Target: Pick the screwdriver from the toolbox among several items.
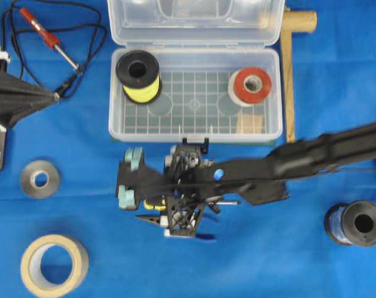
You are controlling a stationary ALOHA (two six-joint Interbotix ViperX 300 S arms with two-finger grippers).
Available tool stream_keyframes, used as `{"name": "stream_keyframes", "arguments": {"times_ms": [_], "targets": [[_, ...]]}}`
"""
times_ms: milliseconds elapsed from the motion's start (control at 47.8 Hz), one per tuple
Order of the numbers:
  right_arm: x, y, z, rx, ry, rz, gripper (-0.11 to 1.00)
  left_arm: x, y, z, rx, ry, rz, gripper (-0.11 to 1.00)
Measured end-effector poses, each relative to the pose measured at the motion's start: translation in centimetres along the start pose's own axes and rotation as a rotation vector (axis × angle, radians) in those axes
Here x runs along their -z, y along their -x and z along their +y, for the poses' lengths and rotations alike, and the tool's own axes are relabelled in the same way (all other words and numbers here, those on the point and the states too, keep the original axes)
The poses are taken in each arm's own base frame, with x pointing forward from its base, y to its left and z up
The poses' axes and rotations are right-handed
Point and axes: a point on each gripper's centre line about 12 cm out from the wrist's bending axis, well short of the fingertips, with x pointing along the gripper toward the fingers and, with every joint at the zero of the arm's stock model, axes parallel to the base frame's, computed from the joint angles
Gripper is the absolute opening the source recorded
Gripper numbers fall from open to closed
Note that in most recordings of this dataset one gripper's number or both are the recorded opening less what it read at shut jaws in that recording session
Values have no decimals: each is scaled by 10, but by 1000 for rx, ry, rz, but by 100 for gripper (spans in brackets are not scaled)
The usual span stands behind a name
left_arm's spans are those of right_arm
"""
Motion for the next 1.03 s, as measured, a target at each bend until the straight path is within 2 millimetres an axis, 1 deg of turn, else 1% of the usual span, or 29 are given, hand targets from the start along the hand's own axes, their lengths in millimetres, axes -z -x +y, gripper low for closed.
{"name": "stream_keyframes", "arguments": {"times_ms": [105,147,188,251,356,482,670,691,733,817,901,1026], "targets": [[-7,51,-4,13,25,-61,74,2,0,0,1,12,9,0],[-7,73,-5,17,40,-91,74,3,0,0,1,17,12,0],[-5,90,-7,22,55,-118,74,3,0,0,1,22,14,0],[1,115,-12,32,78,-158,74,4,1,0,1,19,15,0],[20,149,-24,46,108,-213,74,3,1,0,-1,20,14,0],[56,172,-45,39,132,-282,74,4,1,0,1,20,17,0],[114,212,-74,-53,133,-487,73,5,1,0,-1,20,20,0],[124,217,-79,-61,132,-517,73,5,1,0,-1,20,20,0],[137,224,-87,-74,128,-556,73,5,1,0,-1,20,20,0],[168,230,-103,-86,122,-609,73,7,1,0,-1,20,23,0],[196,231,-116,-96,122,-647,73,7,2,0,-1,20,25,0],[228,226,-131,-108,119,-688,73,7,2,0,-1,20,25,0]]}}
